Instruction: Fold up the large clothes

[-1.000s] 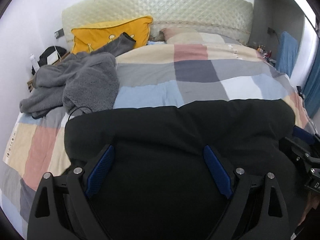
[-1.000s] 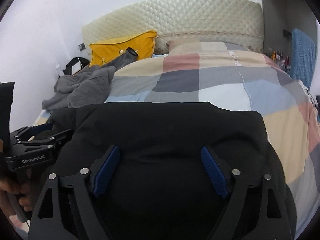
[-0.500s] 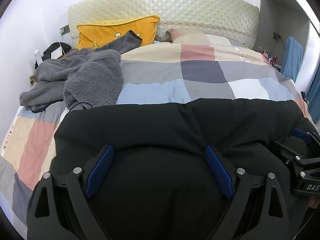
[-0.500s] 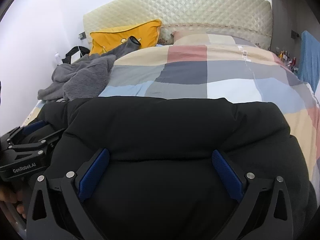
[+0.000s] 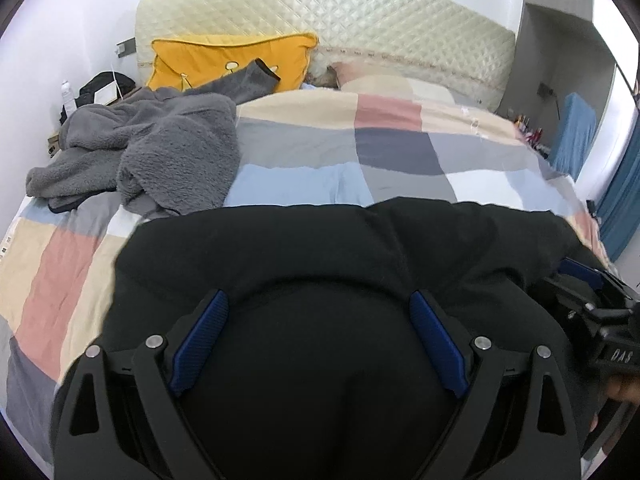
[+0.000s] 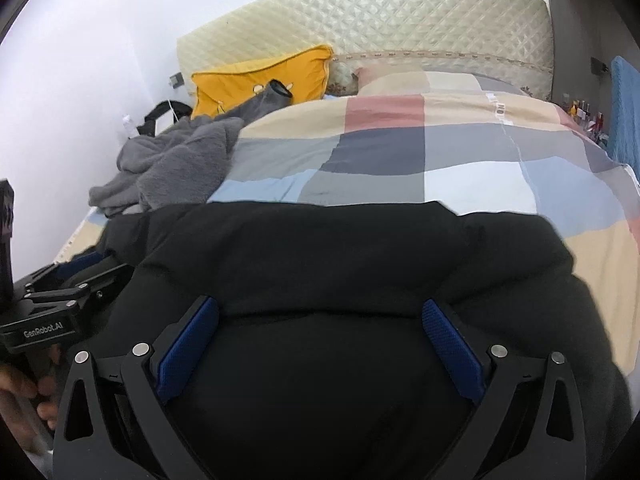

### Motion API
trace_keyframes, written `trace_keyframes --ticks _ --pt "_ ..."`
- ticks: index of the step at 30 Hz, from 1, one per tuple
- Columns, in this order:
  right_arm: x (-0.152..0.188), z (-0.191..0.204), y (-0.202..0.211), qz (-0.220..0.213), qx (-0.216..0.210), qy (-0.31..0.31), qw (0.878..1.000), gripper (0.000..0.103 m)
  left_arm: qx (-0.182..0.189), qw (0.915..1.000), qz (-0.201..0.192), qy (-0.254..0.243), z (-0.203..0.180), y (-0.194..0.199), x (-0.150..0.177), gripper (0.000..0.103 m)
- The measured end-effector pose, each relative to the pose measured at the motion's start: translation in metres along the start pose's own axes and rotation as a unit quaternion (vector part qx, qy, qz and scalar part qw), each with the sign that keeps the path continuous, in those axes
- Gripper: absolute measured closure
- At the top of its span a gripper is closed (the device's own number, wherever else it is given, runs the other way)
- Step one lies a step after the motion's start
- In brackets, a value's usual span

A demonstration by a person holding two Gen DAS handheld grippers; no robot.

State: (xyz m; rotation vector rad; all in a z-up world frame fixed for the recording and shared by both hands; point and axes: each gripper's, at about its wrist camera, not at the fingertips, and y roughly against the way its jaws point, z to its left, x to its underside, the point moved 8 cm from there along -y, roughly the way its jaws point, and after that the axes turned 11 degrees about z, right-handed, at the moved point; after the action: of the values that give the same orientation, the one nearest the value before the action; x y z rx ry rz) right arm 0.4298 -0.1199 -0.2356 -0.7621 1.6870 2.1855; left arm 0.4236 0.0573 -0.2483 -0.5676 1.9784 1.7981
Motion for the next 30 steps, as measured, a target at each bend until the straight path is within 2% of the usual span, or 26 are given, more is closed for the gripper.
trace_keyframes --ticks 3,5,8,12,15,20,23,26,28,30 --pt "0.001 -0.011 0.015 -0.015 0.003 -0.014 1.0 0.001 -0.024 0.9997 -0.003 0.002 0.016 0.008 -0.001 0.01" --pt "0.005 -0.018 0.014 -0.01 0.005 -0.022 1.0 0.001 -0.033 0.9993 0.008 0.017 0.033 0.003 0.0 0.01" --pt "0.012 -0.017 0.003 0.008 0.006 -0.01 1.0 0.001 -0.02 0.9989 0.023 0.036 0.049 -0.006 0.005 0.01" --pt "0.015 -0.012 -0.002 0.007 0.024 0.011 1.0 0.0 -0.029 0.9992 0.023 0.016 0.045 -0.014 0.016 0.01" --pt "0.018 -0.01 -0.006 0.01 0.031 0.02 0.999 0.0 -0.014 0.9992 0.025 0.028 0.05 -0.017 0.018 0.01" --pt "0.016 -0.021 0.008 0.009 -0.002 0.011 1.0 0.004 0.008 0.9991 0.029 0.029 0.062 0.0 0.012 0.01" --pt "0.007 -0.058 0.04 -0.022 -0.02 -0.05 0.998 0.004 0.013 0.9982 0.022 0.055 0.093 0.015 0.004 0.01" --pt "-0.001 -0.107 0.065 -0.042 -0.012 -0.111 0.993 0.004 0.015 0.9925 0.027 0.118 0.138 0.014 0.006 0.01" --pt "0.003 -0.138 0.067 -0.035 -0.018 -0.153 0.987 0.003 0.035 0.9852 0.045 0.162 0.159 0.003 0.014 0.01" --pt "0.016 -0.173 0.058 -0.012 -0.036 -0.216 0.976 0.003 0.056 0.9776 0.073 0.189 0.171 -0.015 0.022 0.01"
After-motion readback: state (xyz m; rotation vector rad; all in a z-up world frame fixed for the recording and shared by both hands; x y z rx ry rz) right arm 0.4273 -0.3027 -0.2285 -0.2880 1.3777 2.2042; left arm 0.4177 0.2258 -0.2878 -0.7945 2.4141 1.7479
